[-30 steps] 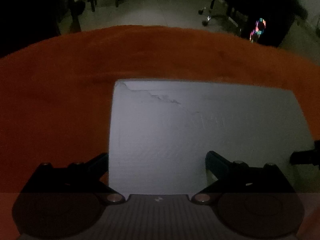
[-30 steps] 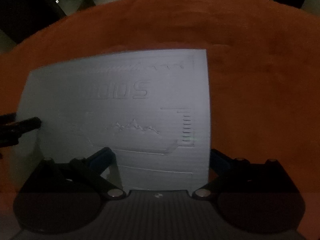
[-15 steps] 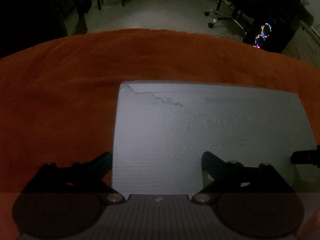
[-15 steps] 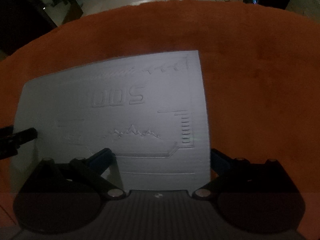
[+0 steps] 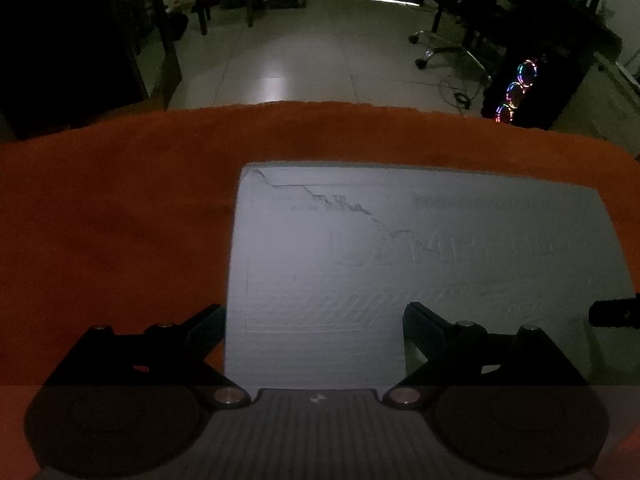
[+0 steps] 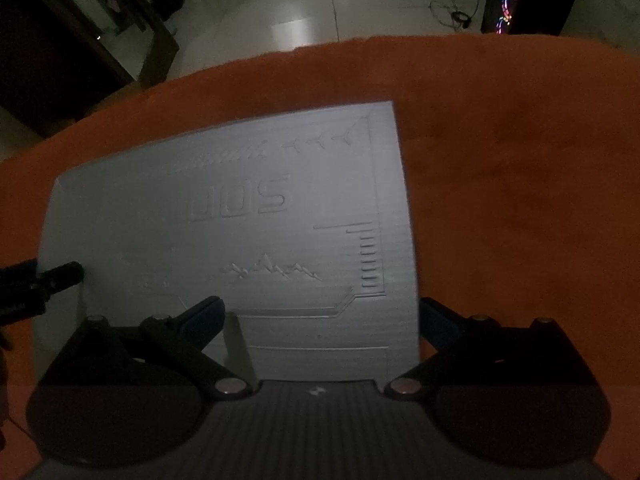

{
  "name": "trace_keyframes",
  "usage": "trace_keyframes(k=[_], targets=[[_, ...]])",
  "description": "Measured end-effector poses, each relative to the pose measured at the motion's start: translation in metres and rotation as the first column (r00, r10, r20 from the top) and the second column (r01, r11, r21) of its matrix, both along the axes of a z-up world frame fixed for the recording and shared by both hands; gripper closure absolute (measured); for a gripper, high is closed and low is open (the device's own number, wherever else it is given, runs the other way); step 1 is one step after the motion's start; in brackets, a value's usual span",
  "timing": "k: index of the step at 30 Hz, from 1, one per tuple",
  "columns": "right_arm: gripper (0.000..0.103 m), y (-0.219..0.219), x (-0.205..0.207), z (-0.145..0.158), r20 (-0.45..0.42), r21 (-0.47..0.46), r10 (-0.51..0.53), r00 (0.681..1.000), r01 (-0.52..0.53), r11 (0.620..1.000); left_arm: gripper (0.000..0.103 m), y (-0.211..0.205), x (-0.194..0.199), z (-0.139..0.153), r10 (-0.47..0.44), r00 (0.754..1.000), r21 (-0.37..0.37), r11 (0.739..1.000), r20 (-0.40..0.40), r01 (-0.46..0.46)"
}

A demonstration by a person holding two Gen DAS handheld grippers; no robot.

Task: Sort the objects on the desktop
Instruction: 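Lift the white lid off the table with both tools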

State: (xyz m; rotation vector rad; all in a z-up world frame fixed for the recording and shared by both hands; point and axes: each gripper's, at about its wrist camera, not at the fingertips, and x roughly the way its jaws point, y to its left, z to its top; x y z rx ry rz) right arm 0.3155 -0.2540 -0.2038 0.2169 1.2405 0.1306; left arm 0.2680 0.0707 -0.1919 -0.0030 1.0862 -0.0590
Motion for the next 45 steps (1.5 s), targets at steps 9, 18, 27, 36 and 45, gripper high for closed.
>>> trace_keyframes(k=[9,18,27,36,45], targets=[[0.000,-0.011,-0.043,0.053,0.061,-0.008,0.011,0.998,-0.010,1.000,0.009,-0.005,-0.036,0.055,0.000,0.999,0.005,1.000,0.040,0.000],[0.000,-0.022,-0.106,0.094,0.103,-0.015,0.025,0.994,-0.024,1.000,0.009,-0.018,-0.099,0.100,-0.030,0.998,0.026,0.999,0.054,0.028],[0.000,-0.031,-0.161,0.115,0.148,-0.015,0.025,0.989,-0.023,1.000,0.009,-0.027,-0.146,0.120,-0.071,0.996,0.040,0.997,0.045,0.069],[0.000,-0.038,-0.203,0.127,0.116,-0.030,0.081,0.990,-0.078,0.997,0.009,-0.027,-0.177,0.123,-0.139,0.990,0.030,0.990,-0.010,0.140],[0.000,-0.034,-0.199,0.045,-0.014,0.009,0.088,0.996,-0.088,0.996,0.033,-0.036,-0.177,0.039,-0.150,0.973,0.013,0.988,-0.176,0.155]])
